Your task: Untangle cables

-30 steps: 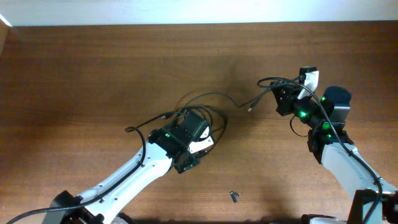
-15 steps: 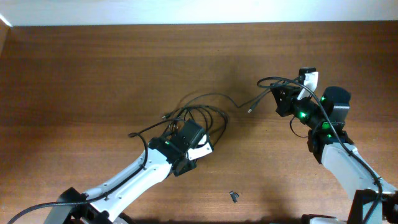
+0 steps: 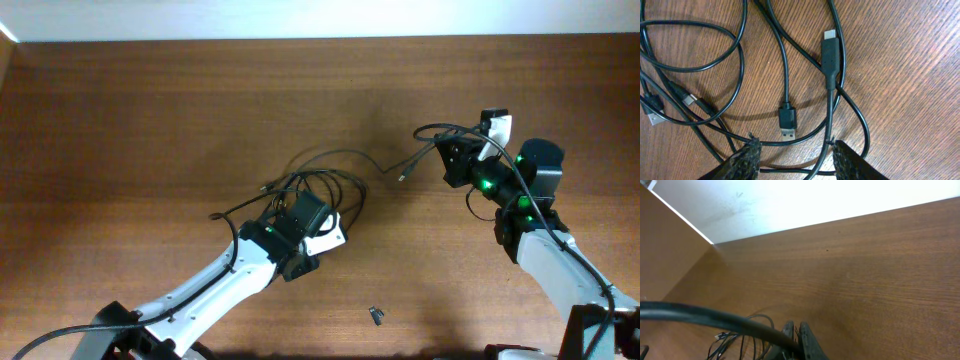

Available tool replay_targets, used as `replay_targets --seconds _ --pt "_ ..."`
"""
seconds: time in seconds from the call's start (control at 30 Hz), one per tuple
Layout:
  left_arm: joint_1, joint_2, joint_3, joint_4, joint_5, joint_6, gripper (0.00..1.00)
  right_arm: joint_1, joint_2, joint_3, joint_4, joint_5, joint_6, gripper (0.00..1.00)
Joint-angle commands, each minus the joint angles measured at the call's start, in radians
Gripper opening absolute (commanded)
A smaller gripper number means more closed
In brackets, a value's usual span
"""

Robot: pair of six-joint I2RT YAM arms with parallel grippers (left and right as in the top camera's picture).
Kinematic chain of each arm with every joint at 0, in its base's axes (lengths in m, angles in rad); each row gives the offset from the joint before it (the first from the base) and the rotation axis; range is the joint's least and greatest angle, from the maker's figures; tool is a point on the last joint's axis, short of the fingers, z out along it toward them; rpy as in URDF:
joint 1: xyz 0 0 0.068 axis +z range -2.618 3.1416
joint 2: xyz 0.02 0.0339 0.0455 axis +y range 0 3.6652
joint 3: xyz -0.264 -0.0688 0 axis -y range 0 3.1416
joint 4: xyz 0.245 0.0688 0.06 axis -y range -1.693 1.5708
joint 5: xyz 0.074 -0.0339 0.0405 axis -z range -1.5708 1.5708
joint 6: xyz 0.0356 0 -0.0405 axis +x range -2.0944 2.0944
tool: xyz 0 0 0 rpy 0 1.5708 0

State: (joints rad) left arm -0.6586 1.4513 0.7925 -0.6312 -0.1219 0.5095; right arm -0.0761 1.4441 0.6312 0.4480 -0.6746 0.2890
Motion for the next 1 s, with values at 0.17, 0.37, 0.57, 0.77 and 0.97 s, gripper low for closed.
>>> replay_targets --seconds 0.17,0.37,0.57,0.77,0.97 --pt "0.003 0.008 -0.009 -0.021 0.029 0.004 0.43 -0.004 0.003 0.009 0.0 -0.013 0.008 0.04" --pt "0.003 0.007 -0.054 -0.032 0.029 0.005 0.41 -0.004 0.003 0.009 0.0 -0.013 0.008 0.04" --pt "0.003 0.007 -0.09 -0.005 0.029 0.005 0.39 -0.004 0.003 0.009 0.0 -0.013 0.008 0.04" --pt "0.003 0.007 -0.09 0.026 0.029 0.004 0.25 -0.004 0.003 0.009 0.0 -0.013 0.008 0.04" --pt "0.003 0.007 -0.092 0.025 0.029 0.005 0.19 -0.004 0.003 0.009 0.0 -0.013 0.008 0.04"
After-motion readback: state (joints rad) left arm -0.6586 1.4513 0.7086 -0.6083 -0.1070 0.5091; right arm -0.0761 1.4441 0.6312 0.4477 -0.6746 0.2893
